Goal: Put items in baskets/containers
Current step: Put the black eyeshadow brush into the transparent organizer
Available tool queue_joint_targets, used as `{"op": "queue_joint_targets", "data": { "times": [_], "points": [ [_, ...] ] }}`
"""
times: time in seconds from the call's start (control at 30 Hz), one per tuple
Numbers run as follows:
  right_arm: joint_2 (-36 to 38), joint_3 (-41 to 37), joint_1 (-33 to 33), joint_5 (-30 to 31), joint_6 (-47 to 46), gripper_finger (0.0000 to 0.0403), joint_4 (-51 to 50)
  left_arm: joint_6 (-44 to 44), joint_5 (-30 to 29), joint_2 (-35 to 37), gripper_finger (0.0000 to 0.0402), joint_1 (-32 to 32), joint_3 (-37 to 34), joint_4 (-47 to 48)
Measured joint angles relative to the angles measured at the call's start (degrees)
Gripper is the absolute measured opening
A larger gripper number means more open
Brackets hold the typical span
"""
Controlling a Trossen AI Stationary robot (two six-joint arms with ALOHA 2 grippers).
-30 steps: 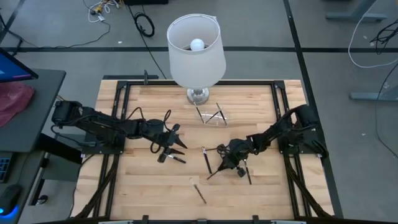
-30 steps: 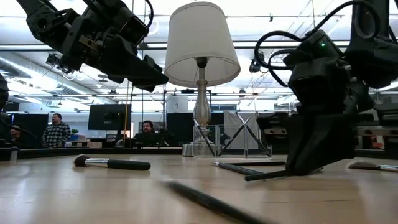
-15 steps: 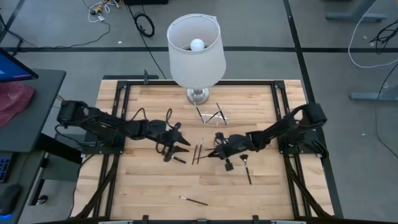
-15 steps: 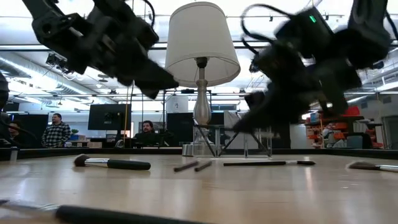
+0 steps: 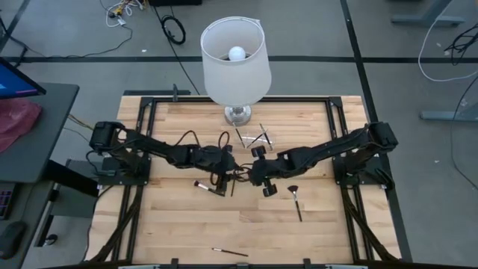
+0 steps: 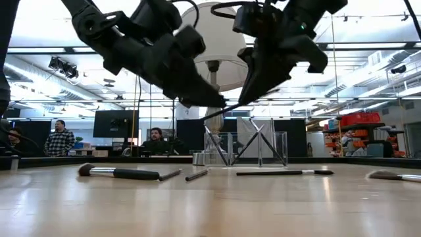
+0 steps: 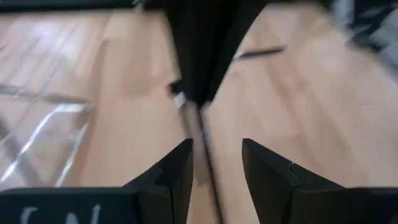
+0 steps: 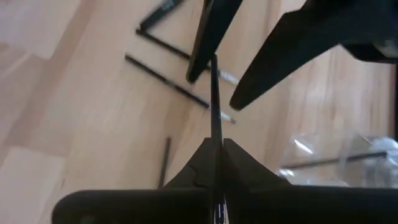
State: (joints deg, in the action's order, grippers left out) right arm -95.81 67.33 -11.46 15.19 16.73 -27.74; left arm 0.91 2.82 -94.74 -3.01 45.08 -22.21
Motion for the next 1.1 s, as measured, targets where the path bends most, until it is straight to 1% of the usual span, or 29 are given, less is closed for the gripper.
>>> {"op": "queue_joint_targets", "data": {
  "times": [0.03,0.1,0.23,0.4,0.53,0.67,0.83,1.1],
  "points": [
    [0.0,0.5,0.0,0.0,0.2,0.0007,-0.4,0.4,-1.5,0.0,0.014,0.0,0.1,0.9],
    [0.0,0.8,0.0,0.2,0.5,0.0007,-0.9,1.3,-3.4,-0.6,0.014,0.1,0.7,-0.2],
    [0.0,0.8,0.0,0.9,1.3,0.0007,-1.9,1.1,-2.3,-0.4,0.014,0.6,0.7,-0.1],
    [0.0,0.8,0.1,2.4,3.9,0.0007,-0.9,-0.1,-1.9,-0.4,0.0139,1.0,0.7,0.0],
    [0.0,0.8,0.4,2.4,4.0,0.0007,-0.7,-0.2,-1.9,-0.6,0.0139,1.0,0.7,0.2],
    [0.0,0.8,0.4,2.4,6.4,0.0007,0.6,-0.2,-2.3,-0.6,0.0136,1.0,0.7,0.6],
    [0.0,0.8,0.4,2.4,9.6,0.0007,2.0,-0.2,-2.6,-0.6,0.0109,1.0,0.7,1.1],
    [0.0,0.8,0.3,2.9,12.7,0.0007,1.9,-0.3,-2.6,-0.6,0.0033,1.5,0.7,1.2]
  ]
}}
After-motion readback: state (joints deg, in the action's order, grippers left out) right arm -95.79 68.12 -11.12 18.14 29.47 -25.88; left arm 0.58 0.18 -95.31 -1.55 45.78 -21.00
